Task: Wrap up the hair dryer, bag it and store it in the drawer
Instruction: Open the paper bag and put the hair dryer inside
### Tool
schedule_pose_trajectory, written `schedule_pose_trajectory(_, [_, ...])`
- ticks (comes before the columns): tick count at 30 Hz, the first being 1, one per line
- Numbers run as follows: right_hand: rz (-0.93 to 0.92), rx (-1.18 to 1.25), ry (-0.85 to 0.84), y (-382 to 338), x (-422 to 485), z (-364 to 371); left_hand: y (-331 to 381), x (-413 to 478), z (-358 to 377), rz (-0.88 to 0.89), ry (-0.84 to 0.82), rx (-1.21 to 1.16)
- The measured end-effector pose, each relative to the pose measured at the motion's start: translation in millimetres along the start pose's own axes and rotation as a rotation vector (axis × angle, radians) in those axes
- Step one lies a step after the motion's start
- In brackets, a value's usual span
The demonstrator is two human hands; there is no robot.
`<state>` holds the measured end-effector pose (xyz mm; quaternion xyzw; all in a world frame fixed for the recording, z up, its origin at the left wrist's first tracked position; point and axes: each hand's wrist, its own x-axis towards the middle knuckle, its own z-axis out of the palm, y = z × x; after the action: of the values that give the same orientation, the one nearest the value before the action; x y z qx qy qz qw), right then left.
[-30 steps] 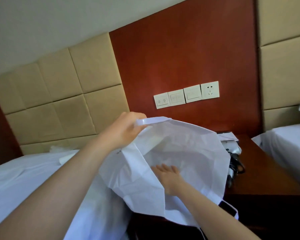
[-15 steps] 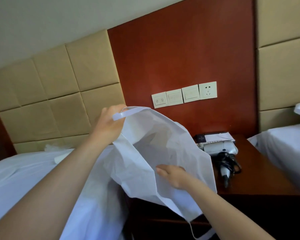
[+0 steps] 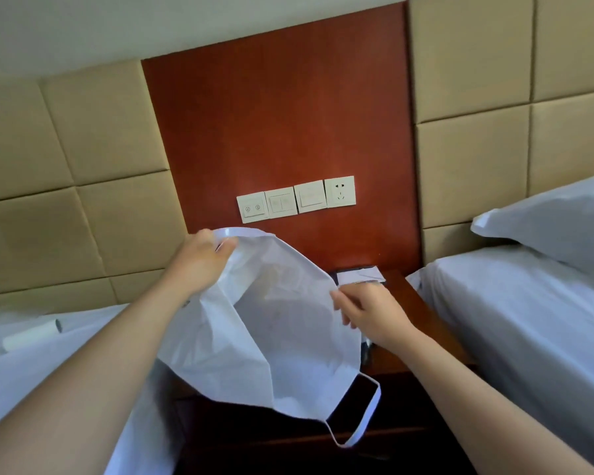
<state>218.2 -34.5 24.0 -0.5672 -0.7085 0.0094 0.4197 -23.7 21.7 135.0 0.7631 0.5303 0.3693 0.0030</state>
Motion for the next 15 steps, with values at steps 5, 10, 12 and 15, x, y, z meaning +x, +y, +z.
schedule_pose_trajectory(5, [0.342, -0.13, 0.17, 43.4, 1.4, -8.8, 6.0, 1.7, 1.2, 0.012, -0.216, -0.081])
schedule_pose_trajectory(10, [0.569, -0.148, 0.026, 78.3, 3.7, 9.3, 4.8, 3.6, 6.0, 0.019, -0.282, -0.062])
schedule_pose_trajectory(12, [0.657, -0.134, -0.02, 86.8, 5.7, 17.8, 3.2, 4.4, 8.0, 0.035, -0.295, -0.061])
schedule_pose_trajectory(15, [0.743, -0.079, -0.054, 93.5, 9.6, 31.0, -2.0, 6.1, 8.5, 0.06, -0.309, -0.084])
